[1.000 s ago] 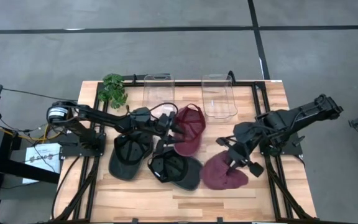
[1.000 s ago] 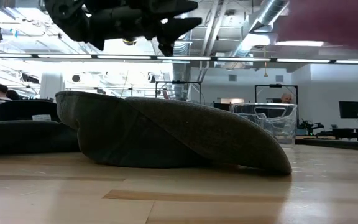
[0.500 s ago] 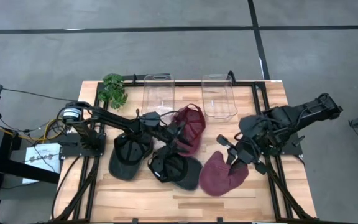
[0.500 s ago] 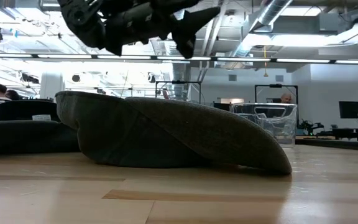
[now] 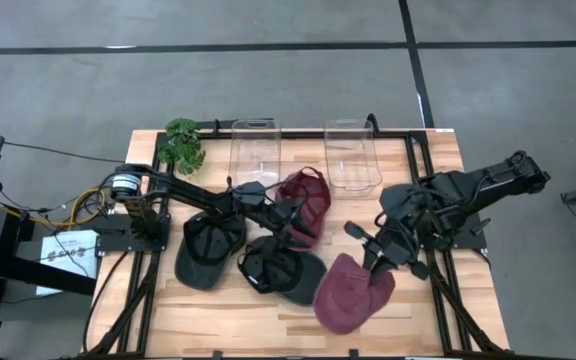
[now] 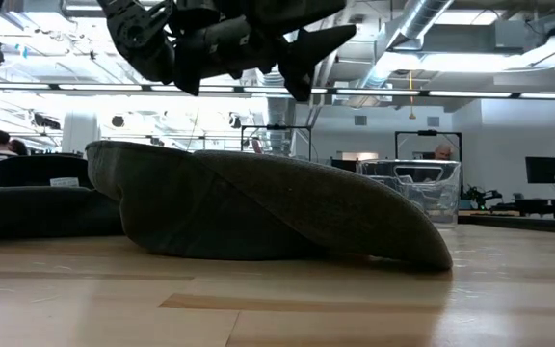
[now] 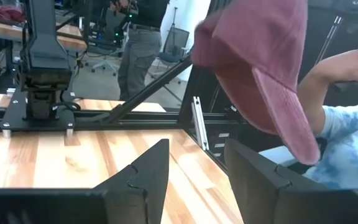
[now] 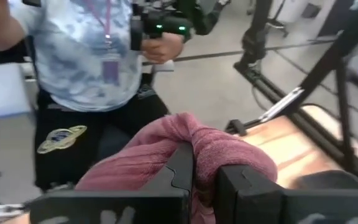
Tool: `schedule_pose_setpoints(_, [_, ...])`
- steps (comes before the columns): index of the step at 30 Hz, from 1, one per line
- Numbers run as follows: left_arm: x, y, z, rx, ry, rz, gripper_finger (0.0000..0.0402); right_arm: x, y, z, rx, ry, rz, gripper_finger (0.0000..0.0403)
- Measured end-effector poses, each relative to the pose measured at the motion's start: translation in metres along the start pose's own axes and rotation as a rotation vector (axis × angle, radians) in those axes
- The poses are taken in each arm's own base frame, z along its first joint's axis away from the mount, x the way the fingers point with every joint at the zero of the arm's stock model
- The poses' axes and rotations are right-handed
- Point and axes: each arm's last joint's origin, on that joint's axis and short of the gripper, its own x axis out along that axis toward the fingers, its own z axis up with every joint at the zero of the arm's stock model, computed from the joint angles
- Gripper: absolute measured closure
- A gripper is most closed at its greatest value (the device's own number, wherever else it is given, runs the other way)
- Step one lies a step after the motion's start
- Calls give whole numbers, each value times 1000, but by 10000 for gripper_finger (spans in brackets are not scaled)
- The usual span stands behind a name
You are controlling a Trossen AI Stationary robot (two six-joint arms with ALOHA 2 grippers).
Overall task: Pick & Place hat
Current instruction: Put the right red cap into the right transparent bin
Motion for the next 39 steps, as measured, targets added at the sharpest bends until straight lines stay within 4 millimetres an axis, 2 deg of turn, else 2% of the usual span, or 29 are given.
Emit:
schedule_pose_setpoints(13, [11, -13, -2, -58, 14, -42, 248, -12, -22, -14, 106, 44, -111, 388])
schedule_pose_setpoints(19, [15, -23, -6, -101, 33, -68, 248, -15, -26, -17, 119, 62, -148, 388])
schedule_pose_setpoints(32, [20, -36, -8, -102, 53, -149, 249, -20, -28, -28, 284, 166, -226, 387])
schedule_pose_setpoints(36, [19, -34, -8, -157, 54, -138, 272, -19, -27, -28, 294, 165, -225, 387])
schedule_pose_setpoints(39, [18, -31, -7, -155, 51, -128, 321, -17, -25, -26, 287, 162, -211, 384])
